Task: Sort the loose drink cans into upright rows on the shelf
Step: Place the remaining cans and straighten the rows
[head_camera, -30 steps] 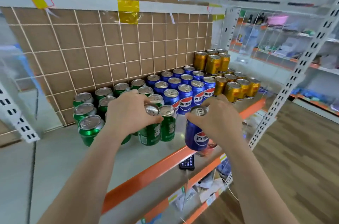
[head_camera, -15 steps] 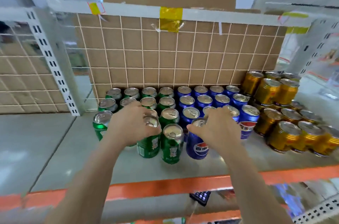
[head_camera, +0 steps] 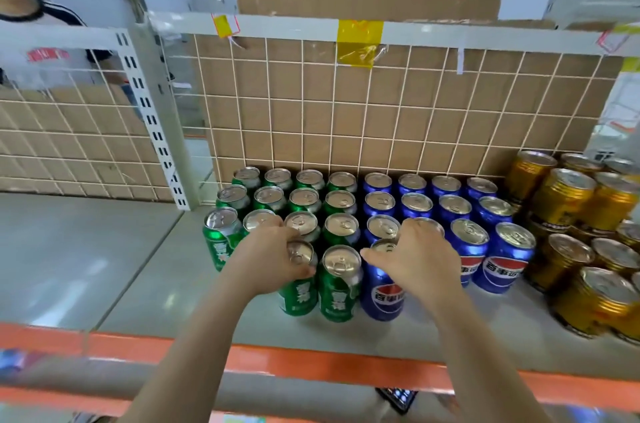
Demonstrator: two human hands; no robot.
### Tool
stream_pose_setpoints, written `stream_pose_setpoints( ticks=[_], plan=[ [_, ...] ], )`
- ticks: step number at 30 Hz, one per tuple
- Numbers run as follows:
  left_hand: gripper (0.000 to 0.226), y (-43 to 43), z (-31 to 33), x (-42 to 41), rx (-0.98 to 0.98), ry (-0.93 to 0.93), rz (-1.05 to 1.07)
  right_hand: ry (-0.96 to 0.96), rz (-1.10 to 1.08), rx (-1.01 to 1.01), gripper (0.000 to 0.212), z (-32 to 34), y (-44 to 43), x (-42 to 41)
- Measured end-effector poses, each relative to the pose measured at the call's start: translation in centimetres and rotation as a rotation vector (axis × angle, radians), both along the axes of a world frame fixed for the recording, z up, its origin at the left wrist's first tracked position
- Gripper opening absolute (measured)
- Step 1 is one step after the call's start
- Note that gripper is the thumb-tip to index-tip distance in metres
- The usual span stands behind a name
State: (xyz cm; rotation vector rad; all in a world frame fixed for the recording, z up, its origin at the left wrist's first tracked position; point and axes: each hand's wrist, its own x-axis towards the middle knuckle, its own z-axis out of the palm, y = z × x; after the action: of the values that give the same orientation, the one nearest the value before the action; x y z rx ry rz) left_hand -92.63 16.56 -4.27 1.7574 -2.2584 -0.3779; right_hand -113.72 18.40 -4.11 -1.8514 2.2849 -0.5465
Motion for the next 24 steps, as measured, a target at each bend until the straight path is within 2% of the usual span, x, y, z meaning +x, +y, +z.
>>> stream_pose_setpoints(
  ticks=[6,10,15,20,24],
  plan=[
    [0.061,0.1,-0.7,0.3,0.015,0.06,0.003,-0.014,0.019,-0.012,0.057,-1.1,0.1,0.1],
    [0.064,0.0,-0.6,0.4,0.053,0.074,-0.014,0.019,0.033,-0.003,0.068,-1.4,0.1,0.0],
    [0.063,0.1,-0.6,0.5,0.064,0.094,-0.034,0.029,0.068,0.101,0.082,-1.5,0.5,-0.2],
    [0.059,0.1,-0.4,0.5,0.067,0.08,-0.067,0.053,0.076,0.102,0.082,-1.5,0.6,0.1],
    [0.062,0.2,-0.5,0.6,0.082,0.072,-0.107,-0.001,0.042,0.084,0.075,-1.7,0.7,0.0]
  ],
)
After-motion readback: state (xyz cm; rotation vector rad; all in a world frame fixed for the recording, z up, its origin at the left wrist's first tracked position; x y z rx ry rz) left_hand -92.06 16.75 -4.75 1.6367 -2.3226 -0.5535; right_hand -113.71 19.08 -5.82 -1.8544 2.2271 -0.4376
